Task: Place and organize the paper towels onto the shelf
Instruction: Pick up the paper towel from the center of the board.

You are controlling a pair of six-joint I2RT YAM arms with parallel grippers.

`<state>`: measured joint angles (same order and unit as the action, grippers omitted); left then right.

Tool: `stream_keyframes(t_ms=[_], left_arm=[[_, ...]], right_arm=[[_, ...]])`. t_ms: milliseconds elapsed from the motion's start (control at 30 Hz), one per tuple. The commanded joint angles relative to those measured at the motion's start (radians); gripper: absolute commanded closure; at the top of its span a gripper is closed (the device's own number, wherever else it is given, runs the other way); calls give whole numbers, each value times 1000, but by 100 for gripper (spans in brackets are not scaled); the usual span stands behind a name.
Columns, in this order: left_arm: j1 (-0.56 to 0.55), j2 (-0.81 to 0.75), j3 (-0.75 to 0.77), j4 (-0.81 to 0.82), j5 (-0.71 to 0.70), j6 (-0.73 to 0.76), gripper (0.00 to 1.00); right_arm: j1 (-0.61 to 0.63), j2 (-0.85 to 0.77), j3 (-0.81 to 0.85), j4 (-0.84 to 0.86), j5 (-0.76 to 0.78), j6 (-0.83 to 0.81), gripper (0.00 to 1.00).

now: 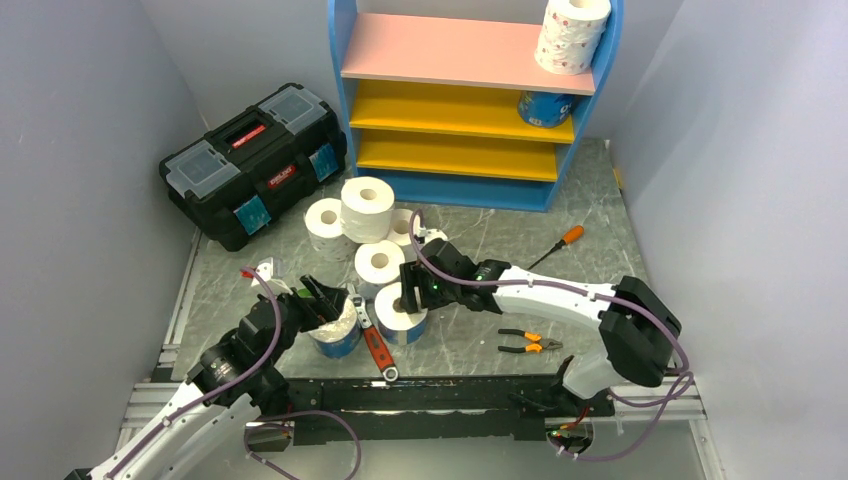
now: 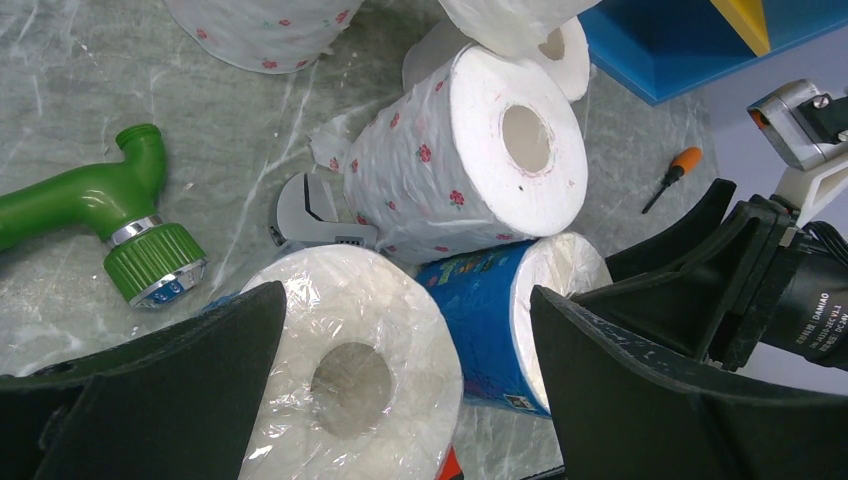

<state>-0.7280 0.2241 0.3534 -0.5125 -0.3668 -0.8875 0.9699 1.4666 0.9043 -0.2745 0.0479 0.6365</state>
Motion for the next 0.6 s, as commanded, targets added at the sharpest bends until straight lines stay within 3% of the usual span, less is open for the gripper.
stream_keyframes(t_ms=[0,367,567], left_arm=[[-3,-2,7,-11,-5,-27,1],[-3,18,24,-25,-23,-22,1],[-2,20,46,-22,-40,9,1]], right_arm=[[9,24,28,-15,29,-11,31],[12,-36,30,-66,80,-14,52],[10,-148,28,-164,173,-11,57]])
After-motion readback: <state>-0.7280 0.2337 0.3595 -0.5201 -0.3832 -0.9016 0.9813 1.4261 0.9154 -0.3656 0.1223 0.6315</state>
